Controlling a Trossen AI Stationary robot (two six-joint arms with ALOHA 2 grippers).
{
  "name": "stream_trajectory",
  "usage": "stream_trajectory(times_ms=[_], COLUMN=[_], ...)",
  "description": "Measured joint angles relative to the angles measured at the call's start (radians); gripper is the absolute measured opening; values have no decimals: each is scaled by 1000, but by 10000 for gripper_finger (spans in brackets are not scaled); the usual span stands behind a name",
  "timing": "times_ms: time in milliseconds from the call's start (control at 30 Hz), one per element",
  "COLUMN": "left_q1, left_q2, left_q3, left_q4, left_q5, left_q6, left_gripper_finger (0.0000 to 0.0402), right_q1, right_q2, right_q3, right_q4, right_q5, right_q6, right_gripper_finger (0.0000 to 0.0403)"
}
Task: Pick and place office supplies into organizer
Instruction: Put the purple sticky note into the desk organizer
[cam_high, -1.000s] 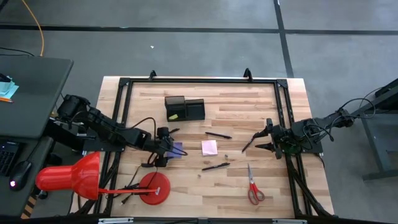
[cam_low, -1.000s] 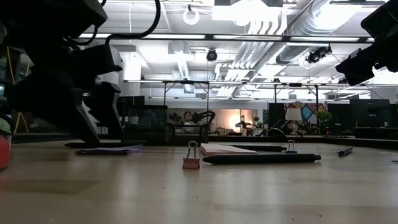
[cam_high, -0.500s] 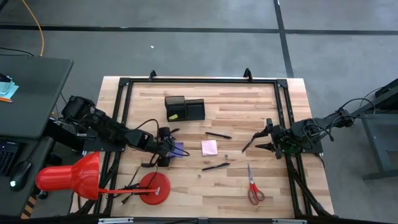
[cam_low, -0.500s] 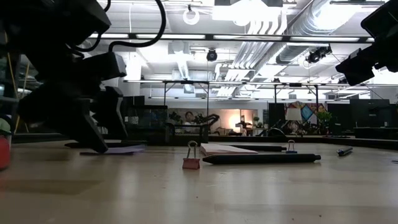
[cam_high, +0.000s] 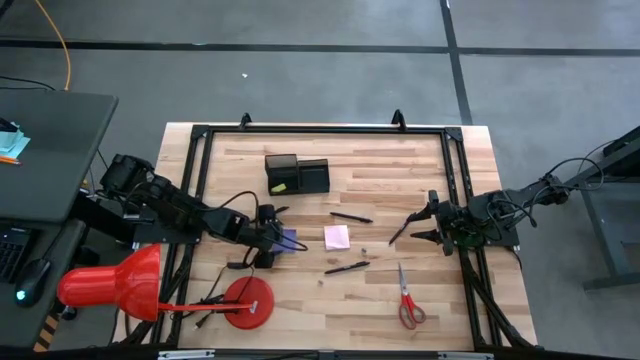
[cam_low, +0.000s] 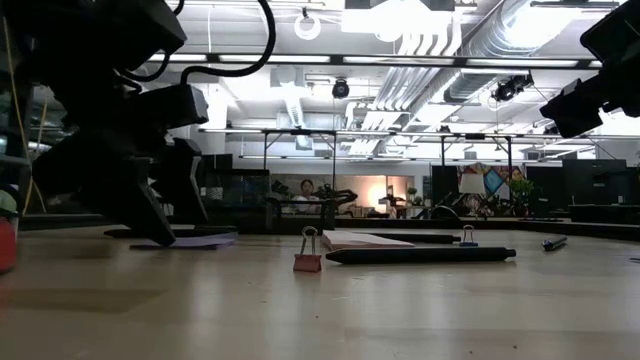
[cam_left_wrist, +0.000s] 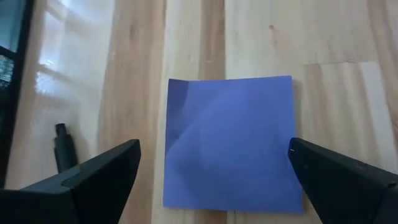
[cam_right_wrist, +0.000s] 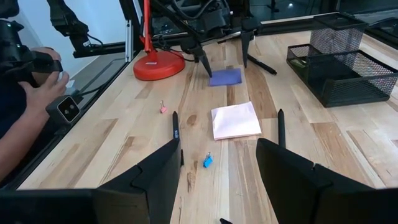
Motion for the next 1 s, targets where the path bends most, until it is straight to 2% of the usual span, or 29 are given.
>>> stream_trajectory(times_ms=[400,1000], left_q1=[0,0], left_q2=[-3,54], left_q3=[60,61], left_q4=[-76,-49], left_q5=[41,79], left_q6=[0,-42], left_gripper_finger=[399,399], right_q1=[0,0], right_q2=[0,0], right_q3=[0,0], right_q4=[0,-1], right_q5=[0,0], right_q6=[0,0], right_gripper_finger=[206,206])
